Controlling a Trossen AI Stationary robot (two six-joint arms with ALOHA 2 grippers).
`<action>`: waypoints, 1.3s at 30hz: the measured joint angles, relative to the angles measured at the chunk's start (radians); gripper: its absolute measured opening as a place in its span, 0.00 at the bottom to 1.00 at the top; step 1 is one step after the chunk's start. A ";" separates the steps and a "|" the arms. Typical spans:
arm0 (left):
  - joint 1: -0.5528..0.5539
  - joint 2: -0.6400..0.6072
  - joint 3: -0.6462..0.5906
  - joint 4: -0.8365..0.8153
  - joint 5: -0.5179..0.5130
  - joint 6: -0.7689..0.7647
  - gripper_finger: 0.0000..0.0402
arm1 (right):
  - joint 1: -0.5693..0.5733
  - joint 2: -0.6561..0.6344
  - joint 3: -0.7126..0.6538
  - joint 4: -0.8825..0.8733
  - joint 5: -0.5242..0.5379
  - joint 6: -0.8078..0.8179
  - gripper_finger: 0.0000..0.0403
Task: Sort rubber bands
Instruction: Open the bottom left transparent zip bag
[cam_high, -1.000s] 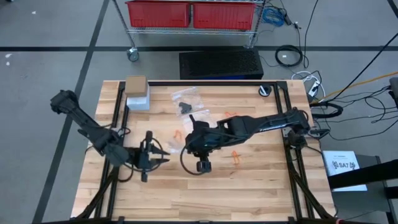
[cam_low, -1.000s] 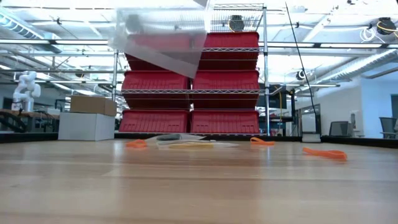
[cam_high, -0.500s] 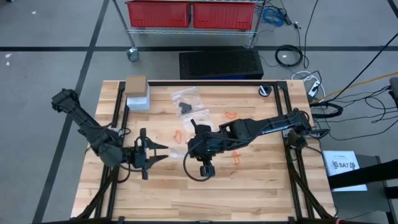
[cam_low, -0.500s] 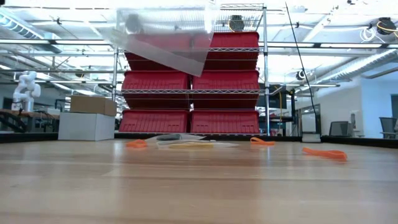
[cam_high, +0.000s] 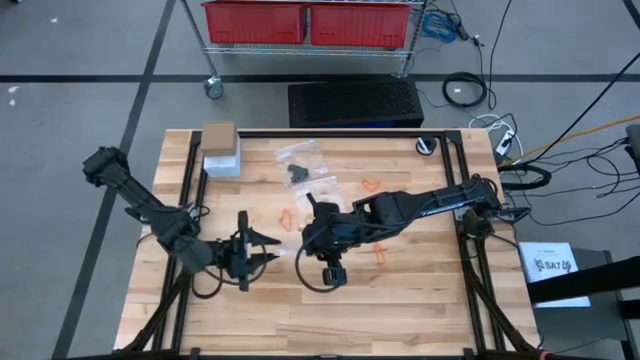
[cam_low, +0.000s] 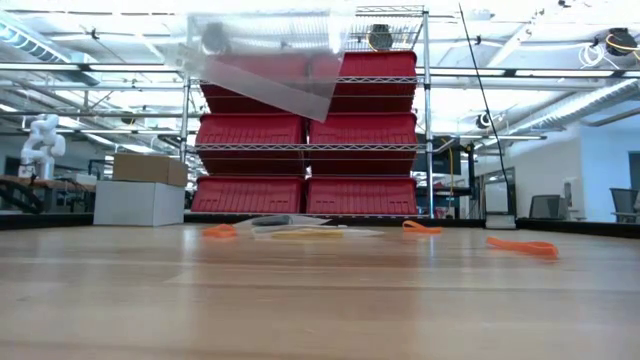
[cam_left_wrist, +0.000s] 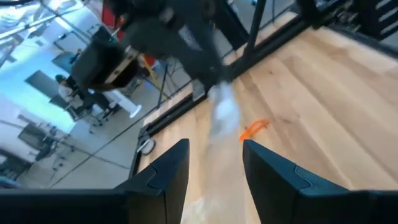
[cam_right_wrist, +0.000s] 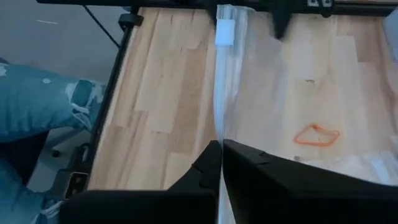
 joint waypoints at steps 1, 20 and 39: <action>0.006 0.001 0.000 0.002 -0.001 0.000 0.39 | 0.000 0.000 0.000 0.002 -0.002 0.000 0.00; 0.008 0.003 0.029 -0.007 0.123 -0.095 0.01 | -0.014 -0.001 0.000 -0.029 -0.004 0.024 0.02; 0.087 0.012 0.029 -0.040 0.073 -0.506 0.00 | 0.000 0.005 0.000 0.134 0.240 -0.012 0.36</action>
